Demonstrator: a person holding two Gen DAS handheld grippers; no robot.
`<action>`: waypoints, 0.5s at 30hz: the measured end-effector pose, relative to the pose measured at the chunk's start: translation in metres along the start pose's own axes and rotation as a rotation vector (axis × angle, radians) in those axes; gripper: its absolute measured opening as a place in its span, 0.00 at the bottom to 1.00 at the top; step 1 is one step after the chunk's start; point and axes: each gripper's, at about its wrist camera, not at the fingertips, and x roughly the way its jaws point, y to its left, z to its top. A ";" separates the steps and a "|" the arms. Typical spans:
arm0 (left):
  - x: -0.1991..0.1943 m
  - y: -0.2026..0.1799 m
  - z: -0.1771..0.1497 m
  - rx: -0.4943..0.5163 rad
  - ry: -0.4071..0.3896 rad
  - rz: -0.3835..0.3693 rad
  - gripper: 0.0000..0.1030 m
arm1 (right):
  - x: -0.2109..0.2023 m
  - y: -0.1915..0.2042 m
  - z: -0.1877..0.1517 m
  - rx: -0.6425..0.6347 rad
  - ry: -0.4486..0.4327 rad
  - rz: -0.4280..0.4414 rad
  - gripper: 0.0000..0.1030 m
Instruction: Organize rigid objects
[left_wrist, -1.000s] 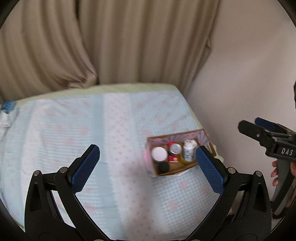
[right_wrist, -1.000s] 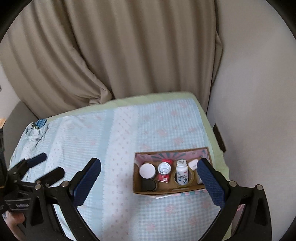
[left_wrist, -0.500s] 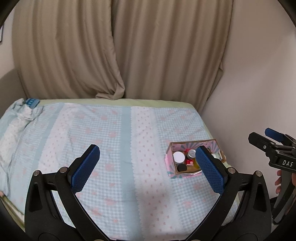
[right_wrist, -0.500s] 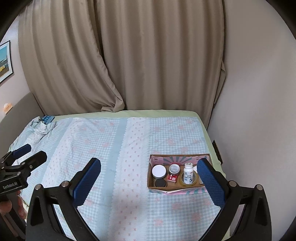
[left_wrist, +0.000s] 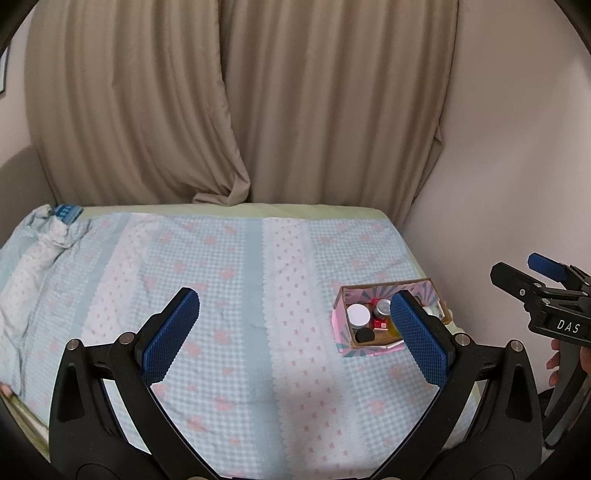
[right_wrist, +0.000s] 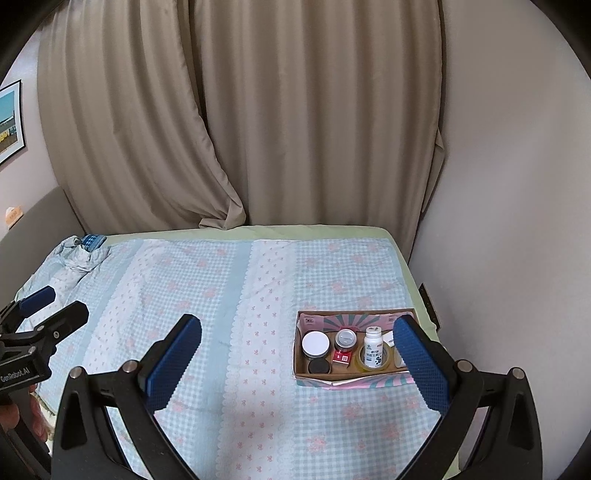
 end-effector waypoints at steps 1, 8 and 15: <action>-0.001 0.000 0.000 0.001 -0.001 0.002 1.00 | 0.000 0.000 0.000 -0.001 0.001 0.000 1.00; -0.002 -0.003 0.001 0.004 -0.008 0.005 1.00 | -0.001 0.000 0.000 0.002 0.002 -0.003 1.00; -0.002 -0.004 0.005 0.018 -0.021 0.017 1.00 | 0.000 0.000 -0.001 0.001 0.003 -0.006 1.00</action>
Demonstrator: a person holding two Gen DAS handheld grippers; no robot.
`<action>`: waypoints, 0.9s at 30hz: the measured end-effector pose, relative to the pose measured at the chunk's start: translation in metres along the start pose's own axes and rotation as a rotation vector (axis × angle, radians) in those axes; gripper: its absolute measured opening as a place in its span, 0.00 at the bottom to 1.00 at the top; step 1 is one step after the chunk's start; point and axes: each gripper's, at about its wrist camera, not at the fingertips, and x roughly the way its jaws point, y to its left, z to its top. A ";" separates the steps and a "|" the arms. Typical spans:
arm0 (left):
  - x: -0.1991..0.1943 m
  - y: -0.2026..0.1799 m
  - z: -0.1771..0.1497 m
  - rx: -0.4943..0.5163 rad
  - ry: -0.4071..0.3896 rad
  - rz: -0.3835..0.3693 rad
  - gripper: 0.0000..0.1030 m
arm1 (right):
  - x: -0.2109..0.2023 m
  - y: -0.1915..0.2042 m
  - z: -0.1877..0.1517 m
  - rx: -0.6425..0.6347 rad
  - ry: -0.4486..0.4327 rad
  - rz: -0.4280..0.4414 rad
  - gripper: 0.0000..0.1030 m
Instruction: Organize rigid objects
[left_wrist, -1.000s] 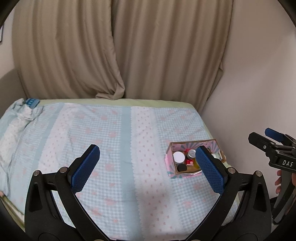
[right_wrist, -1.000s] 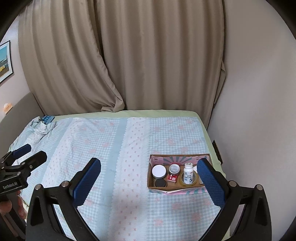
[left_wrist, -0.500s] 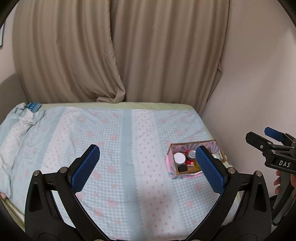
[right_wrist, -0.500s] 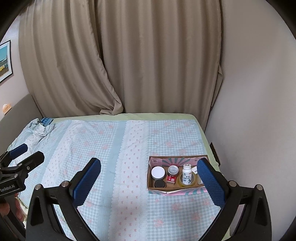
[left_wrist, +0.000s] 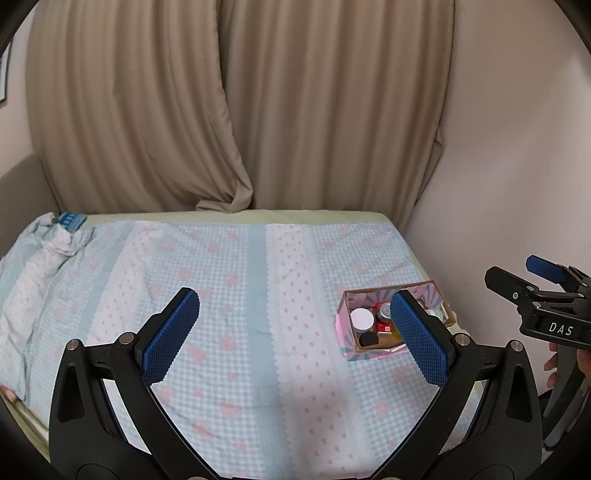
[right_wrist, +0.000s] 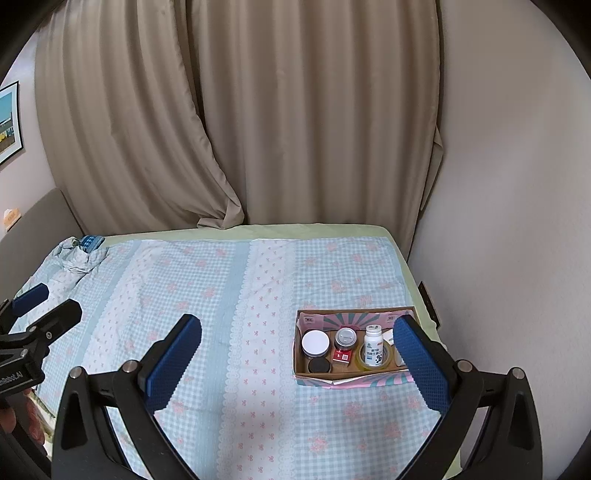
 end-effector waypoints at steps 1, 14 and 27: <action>0.000 0.000 0.000 0.000 -0.002 0.001 1.00 | 0.000 0.000 0.000 0.000 0.000 -0.002 1.00; 0.001 0.001 0.001 0.000 -0.006 0.002 1.00 | 0.000 0.002 0.001 0.003 -0.009 -0.013 1.00; 0.002 0.004 0.004 0.001 -0.007 0.008 1.00 | 0.004 0.003 0.005 0.002 -0.010 -0.019 1.00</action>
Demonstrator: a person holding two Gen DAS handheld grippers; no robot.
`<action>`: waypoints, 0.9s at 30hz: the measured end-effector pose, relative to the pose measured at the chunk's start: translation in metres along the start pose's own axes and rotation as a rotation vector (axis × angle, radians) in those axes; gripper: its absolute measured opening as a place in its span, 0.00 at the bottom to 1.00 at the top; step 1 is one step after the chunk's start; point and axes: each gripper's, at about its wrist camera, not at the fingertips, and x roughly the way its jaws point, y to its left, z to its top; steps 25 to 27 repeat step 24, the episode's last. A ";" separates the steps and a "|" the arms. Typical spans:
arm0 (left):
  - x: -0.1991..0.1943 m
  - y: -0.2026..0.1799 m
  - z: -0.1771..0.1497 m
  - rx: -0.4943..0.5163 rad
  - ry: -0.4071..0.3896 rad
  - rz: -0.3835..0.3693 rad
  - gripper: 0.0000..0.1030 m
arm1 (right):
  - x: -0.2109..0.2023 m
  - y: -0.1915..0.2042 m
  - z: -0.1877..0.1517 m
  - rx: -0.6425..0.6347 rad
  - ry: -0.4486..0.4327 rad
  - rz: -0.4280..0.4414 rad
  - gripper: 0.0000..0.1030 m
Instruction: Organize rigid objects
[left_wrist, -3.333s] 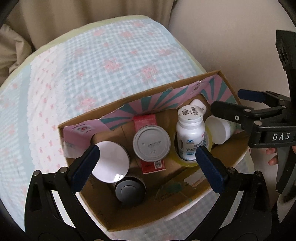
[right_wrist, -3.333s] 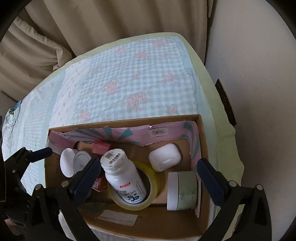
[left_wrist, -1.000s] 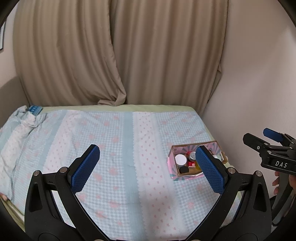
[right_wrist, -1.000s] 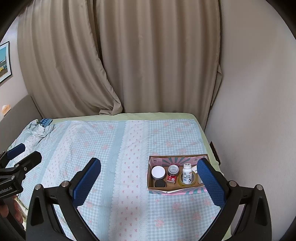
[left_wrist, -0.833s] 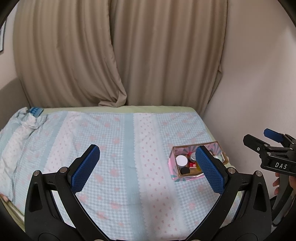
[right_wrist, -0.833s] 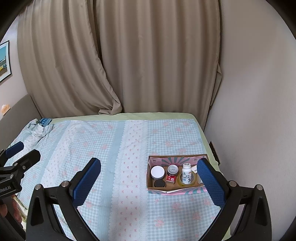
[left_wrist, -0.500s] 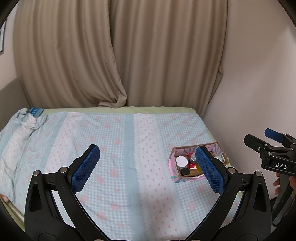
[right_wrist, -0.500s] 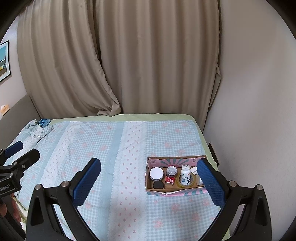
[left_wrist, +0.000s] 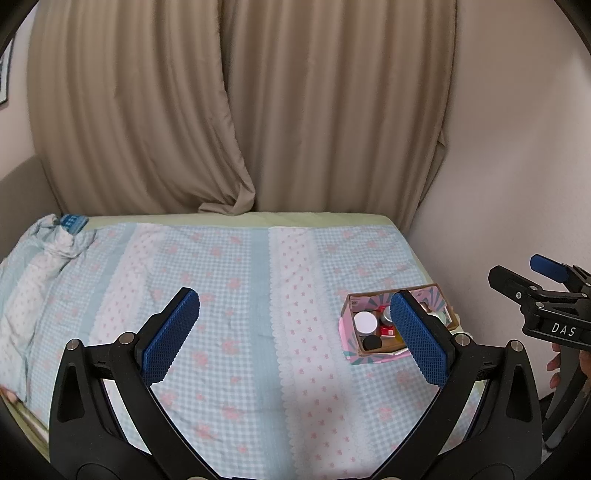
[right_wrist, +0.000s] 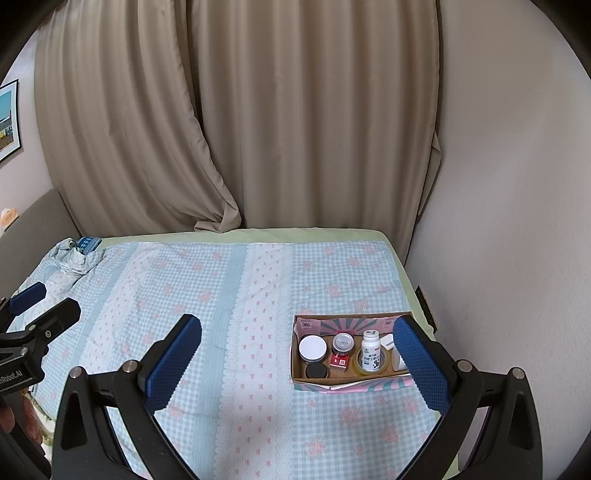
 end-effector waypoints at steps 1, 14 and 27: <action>0.001 0.001 0.001 -0.003 0.000 0.001 1.00 | 0.000 0.000 0.000 0.000 0.000 -0.001 1.00; -0.002 0.004 -0.004 -0.021 -0.032 0.056 1.00 | 0.002 0.001 0.000 0.001 -0.006 -0.014 1.00; -0.001 0.005 -0.010 0.011 -0.043 0.089 1.00 | 0.010 0.004 -0.002 -0.003 0.021 -0.022 1.00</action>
